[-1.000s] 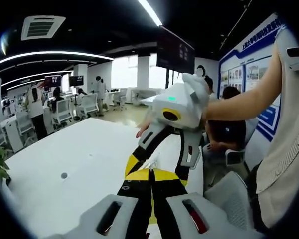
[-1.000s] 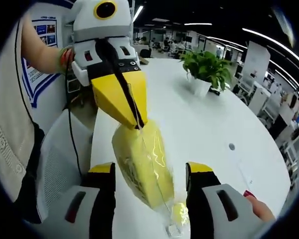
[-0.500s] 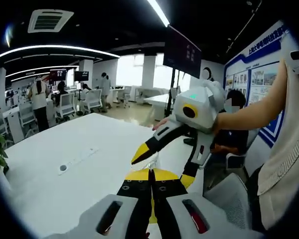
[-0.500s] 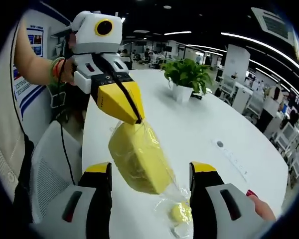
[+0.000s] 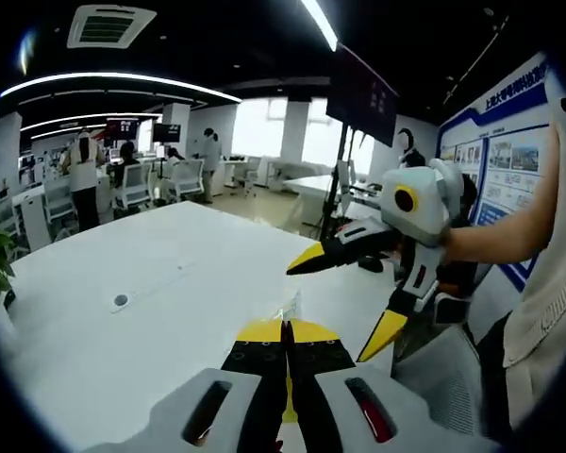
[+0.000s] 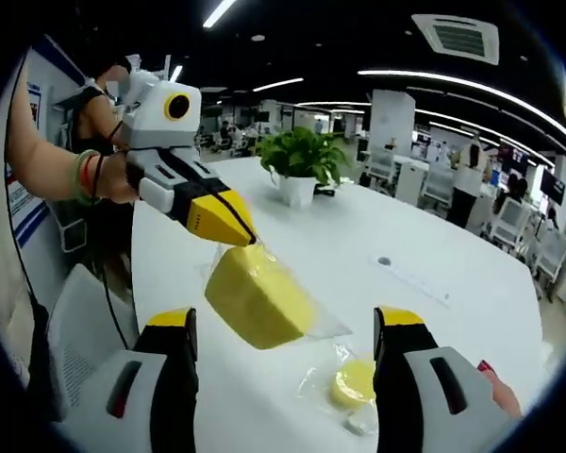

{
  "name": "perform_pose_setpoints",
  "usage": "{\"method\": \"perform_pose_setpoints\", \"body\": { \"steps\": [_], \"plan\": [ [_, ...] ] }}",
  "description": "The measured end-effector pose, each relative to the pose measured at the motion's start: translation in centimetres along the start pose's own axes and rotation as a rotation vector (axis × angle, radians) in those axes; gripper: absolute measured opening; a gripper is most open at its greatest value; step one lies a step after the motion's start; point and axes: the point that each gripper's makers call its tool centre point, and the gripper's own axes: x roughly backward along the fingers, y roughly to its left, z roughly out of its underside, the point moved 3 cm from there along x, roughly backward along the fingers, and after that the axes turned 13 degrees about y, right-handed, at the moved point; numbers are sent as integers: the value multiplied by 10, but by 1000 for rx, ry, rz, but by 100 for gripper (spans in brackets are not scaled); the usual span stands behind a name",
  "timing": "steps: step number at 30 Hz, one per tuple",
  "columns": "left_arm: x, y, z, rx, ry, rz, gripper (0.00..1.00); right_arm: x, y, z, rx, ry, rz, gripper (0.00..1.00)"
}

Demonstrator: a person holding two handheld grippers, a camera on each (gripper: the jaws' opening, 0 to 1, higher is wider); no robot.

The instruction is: Compare the silicone blocks by pressing each to a similar depth, holding the contact briefly, and releasing to observe deformation and rebound differences across the visible hardness samples.

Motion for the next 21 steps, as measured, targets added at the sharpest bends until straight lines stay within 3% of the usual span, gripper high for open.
{"method": "perform_pose_setpoints", "body": {
  "steps": [5,8,21],
  "plan": [
    [-10,-1,7,16,13,10,0,5,2,16,-49,11,23,74],
    [-17,1,12,42,19,18,0,8,4,20,-72,-9,37,83],
    [-46,24,40,113,54,14,0,31,19,47,-192,-16,75,78]
  ]
}}
